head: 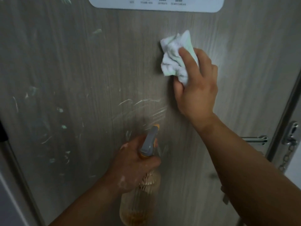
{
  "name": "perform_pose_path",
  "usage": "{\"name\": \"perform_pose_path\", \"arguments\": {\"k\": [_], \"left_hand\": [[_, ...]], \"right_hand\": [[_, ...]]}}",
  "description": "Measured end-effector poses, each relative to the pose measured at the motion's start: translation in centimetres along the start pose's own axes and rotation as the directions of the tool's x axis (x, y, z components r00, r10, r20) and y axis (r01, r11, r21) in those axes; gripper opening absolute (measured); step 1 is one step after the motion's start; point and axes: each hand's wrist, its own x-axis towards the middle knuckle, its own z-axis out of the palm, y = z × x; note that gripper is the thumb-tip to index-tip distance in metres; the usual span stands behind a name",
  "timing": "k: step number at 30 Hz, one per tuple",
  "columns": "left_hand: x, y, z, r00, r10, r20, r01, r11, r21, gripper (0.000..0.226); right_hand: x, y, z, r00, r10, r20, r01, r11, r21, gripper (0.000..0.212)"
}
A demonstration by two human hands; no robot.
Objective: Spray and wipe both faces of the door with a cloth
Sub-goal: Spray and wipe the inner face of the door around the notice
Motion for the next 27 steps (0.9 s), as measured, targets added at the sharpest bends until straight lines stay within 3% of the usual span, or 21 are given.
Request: {"name": "perform_pose_path", "arguments": {"k": [8, 15, 18, 22, 27], "left_hand": [[-0.6, -1.2, -0.7, 0.999, -0.036, -0.023, 0.036, 0.999, -0.031, 0.027], [-2.3, -3.9, -1.2, 0.991, -0.027, -0.129, 0.027, 1.0, -0.007, 0.032], [-3.0, -4.5, -1.0, 0.994, 0.031, -0.108, -0.027, 0.999, 0.035, 0.04], [-2.8, -4.9, -1.7, 0.989, 0.042, -0.145, -0.034, 0.998, 0.055, 0.033], [-1.6, -4.0, -3.2, 0.986, 0.026, -0.163, -0.02, 0.999, 0.037, 0.034]], "right_hand": [[-3.2, 0.0, -0.4, 0.998, -0.026, 0.057, 0.025, 1.0, 0.019, 0.052], [-20.7, -2.6, -0.4, 0.981, 0.046, 0.188, -0.056, 0.997, 0.048, 0.056], [-25.6, -4.8, 0.4, 0.968, 0.071, 0.24, -0.096, 0.991, 0.091, 0.049], [-22.6, -4.9, 1.2, 0.983, 0.051, 0.174, -0.07, 0.992, 0.102, 0.045], [-11.0, -4.7, 1.7, 0.996, 0.083, 0.018, -0.084, 0.994, 0.075, 0.054]]}}
